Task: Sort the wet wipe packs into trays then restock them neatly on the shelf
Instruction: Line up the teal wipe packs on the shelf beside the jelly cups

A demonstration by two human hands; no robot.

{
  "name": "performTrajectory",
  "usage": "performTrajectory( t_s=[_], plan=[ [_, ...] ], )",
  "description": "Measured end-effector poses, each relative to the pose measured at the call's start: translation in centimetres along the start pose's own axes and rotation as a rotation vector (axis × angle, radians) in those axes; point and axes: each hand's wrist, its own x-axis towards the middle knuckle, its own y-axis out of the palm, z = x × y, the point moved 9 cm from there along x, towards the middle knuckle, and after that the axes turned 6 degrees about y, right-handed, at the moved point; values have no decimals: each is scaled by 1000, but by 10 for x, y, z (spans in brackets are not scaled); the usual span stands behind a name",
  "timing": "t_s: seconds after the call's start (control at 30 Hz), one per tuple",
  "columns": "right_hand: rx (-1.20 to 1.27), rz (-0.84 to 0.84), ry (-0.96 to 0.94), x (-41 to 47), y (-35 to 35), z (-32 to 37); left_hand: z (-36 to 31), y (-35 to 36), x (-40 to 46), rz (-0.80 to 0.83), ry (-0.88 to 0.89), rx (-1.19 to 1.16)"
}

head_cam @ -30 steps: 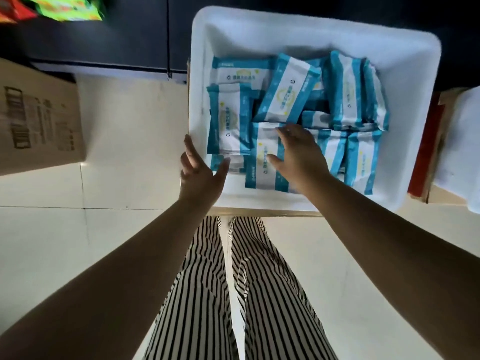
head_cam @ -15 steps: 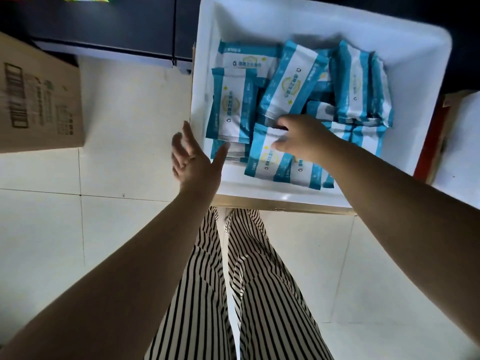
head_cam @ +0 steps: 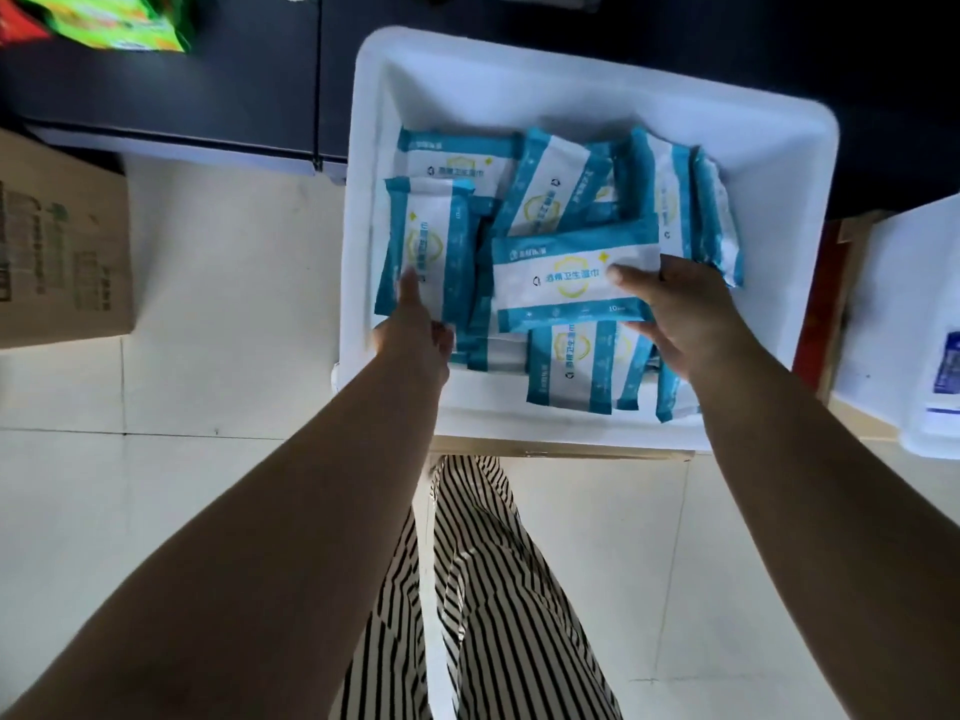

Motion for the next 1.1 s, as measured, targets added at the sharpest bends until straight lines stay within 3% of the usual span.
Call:
performTrajectory(
  t_s=[0.17, 0.33, 0.5, 0.7, 0.93, 1.1],
  plan=[
    [134, -11, 25, 1, 0, -1, -14, 14, 4, -52, 59, 53],
    [314, -41, 49, -7, -15, 10, -30, 18, -14, 62, 168, 69],
    [426, -19, 0, -49, -42, 50, -81, 22, -77, 216, 443, 236],
    [481, 126, -209, -134, -78, 142, -174, 41, -200, 397, 832, 425],
    [494, 315, -567, -268, -125, 260, -249, 51, -366, 434, 1162, 483],
    [512, 347, -749, -353, -154, 324, -290, 38, -467, 548, 1271, 405]
  ],
)
